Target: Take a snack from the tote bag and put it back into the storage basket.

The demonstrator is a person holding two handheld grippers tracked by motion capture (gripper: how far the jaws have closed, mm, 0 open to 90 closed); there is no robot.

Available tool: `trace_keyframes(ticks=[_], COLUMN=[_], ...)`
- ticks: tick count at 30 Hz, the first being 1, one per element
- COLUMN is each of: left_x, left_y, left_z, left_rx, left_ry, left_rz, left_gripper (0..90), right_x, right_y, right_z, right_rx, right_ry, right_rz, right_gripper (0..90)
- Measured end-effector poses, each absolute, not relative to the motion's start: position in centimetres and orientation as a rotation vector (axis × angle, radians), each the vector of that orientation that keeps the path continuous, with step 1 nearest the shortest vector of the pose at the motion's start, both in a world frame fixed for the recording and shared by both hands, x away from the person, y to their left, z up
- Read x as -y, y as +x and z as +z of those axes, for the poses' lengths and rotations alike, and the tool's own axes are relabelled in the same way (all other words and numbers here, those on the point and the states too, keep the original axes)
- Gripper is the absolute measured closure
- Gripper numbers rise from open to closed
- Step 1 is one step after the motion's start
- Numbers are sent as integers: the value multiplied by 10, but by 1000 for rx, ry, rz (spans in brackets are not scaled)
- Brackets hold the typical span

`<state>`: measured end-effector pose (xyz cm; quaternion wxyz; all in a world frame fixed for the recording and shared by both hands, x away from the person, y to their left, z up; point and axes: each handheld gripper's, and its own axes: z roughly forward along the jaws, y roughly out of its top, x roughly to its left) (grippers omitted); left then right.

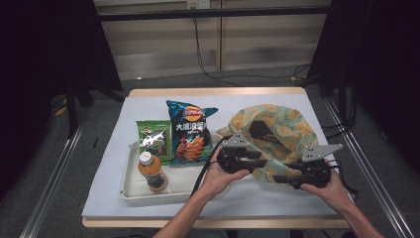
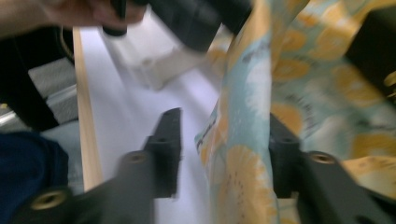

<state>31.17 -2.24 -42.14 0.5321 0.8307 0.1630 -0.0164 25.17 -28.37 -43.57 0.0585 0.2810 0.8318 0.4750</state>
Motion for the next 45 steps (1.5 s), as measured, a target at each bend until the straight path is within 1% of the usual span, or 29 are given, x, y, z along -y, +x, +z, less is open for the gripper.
trace_keyframes(ticks=[2,4,5,6,8,13,16,20,22,26,33,35,43,45], left_x=[23,23,24,25,26,21,16,11,10,10,0,-5,-22,-25], left_y=[313,316,317,318,319,324,328,326,324,321,314,313,302,300], left_z=[-418,-417,-417,-418,-421,-426,-428,-429,-430,-431,-424,-422,-420,-420], left_rx=[-395,-404,-418,-417,-417,-446,-472,-474,-463,-449,-421,-426,-423,-420], left_ry=[1970,1972,1978,1985,2012,2013,2014,2014,2023,2035,2030,2024,2027,2028], left_rz=[-34,-27,-21,-25,-17,-20,-12,-15,-16,-23,-24,-20,-15,-17], left_gripper=[640,638,630,629,615,599,591,586,582,578,542,533,489,481], right_x=[290,297,299,301,301,280,267,261,259,255,248,250,244,242], right_y=[253,255,257,260,273,304,325,355,367,387,411,415,427,430], right_z=[-425,-416,-410,-406,-401,-401,-402,-410,-414,-420,-429,-430,-433,-433], right_rx=[-2479,-2436,-2412,-2396,-2382,-2435,-2469,-2483,-2483,-2510,-2493,-2485,-2482,-2486], right_ry=[844,851,858,857,876,869,865,918,941,950,964,968,969,972], right_rz=[1478,1527,1541,1536,1499,1405,1351,1273,1218,1148,1062,1067,1034,1024], right_gripper=[524,499,513,557,606,681,690,695,671,658,524,524,391,373])
